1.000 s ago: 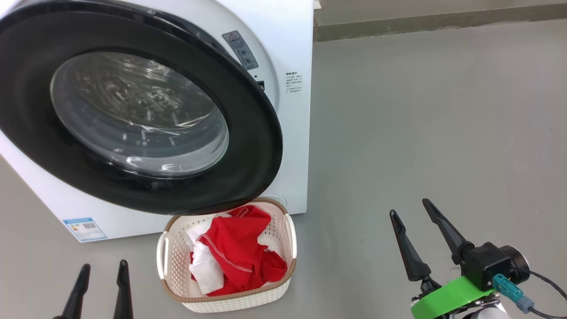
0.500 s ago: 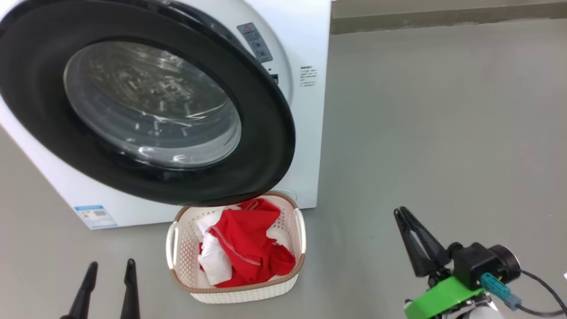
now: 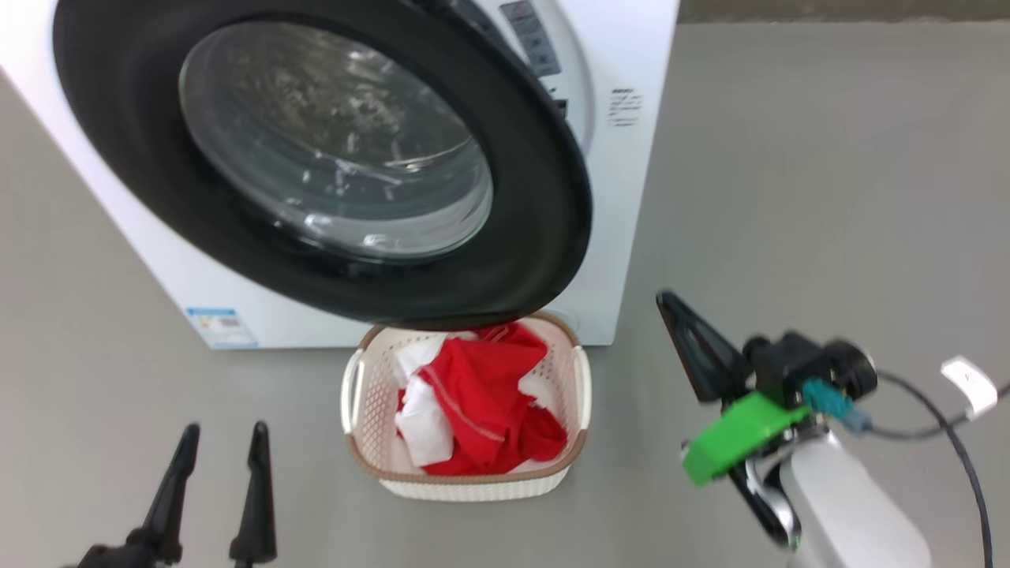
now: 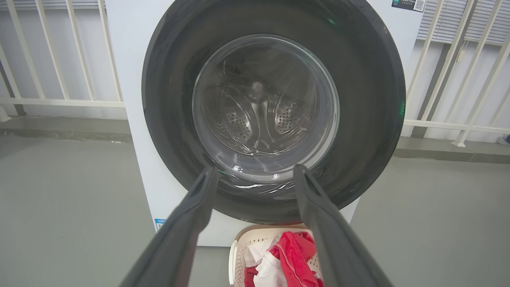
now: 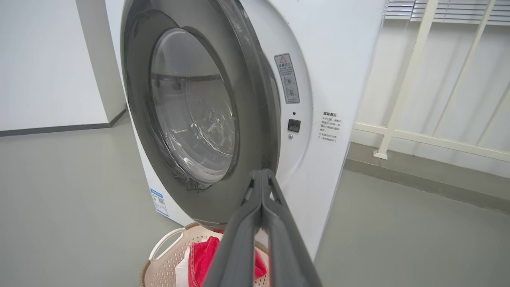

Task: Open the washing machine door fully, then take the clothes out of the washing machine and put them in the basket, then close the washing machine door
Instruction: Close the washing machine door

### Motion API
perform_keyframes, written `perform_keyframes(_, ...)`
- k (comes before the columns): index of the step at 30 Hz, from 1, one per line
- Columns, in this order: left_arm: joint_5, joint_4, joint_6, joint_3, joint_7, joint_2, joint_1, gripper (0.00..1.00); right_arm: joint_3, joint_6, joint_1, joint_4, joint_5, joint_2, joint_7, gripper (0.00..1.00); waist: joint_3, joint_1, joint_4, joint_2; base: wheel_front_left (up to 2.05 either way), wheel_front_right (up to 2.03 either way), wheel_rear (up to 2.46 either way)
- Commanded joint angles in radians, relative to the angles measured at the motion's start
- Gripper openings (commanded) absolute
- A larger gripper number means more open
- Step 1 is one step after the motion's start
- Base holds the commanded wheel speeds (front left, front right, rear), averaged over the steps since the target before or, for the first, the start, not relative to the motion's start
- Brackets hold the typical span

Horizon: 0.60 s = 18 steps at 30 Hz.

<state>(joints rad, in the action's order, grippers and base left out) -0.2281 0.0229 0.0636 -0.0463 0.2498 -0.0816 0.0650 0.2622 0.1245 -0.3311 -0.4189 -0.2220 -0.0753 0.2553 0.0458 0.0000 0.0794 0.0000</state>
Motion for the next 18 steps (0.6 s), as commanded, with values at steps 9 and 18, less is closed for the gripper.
perform_keyframes(9, 0.042, -0.041, 0.019, 0.006, 0.012, 0.000, -0.122, 1.00, 0.091, 0.006, -0.252, -0.138, -0.043, -0.025, 0.006, 0.00, 0.113, 0.0000, 0.110, 0.0000, 0.00, 0.00, 0.00)
perform_keyframes(18, 0.036, -0.021, 0.031, 0.028, 0.012, 0.012, -0.168, 1.00, 0.117, 0.006, -0.403, -0.225, -0.067, -0.062, 0.006, 0.00, 0.181, 0.0000, 0.174, 0.0000, 0.00, 0.00, 0.00)
